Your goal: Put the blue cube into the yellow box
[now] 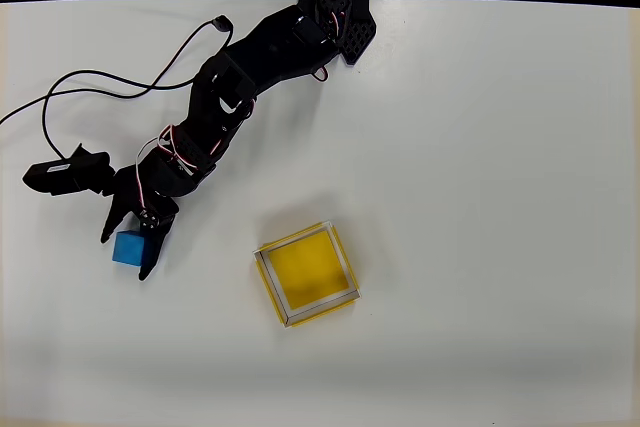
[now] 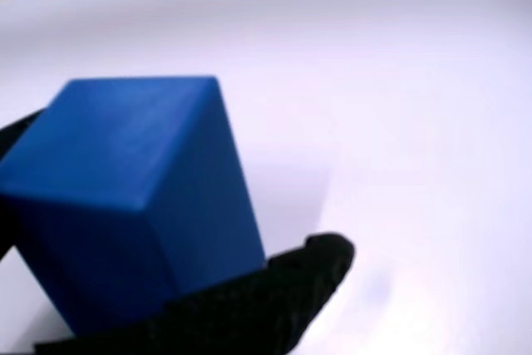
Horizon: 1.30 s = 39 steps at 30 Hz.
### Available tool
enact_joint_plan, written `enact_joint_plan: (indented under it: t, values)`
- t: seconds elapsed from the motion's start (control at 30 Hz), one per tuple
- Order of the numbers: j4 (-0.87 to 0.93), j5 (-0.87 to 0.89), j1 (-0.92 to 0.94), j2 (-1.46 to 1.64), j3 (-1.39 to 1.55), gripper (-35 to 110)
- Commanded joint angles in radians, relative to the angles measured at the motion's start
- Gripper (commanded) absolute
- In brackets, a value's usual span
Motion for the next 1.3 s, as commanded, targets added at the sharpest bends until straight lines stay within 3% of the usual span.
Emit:
enact_joint_plan:
  t: [0.0, 0.77, 1.27]
  values:
    - [-0.054, -0.002, 0.006, 0.055, -0.089, 35]
    - [0.025, -0.112, -0.005, 0.135, -0.060, 20]
    - [0.132, -0.040, -0.196, 0.615, 0.181, 19]
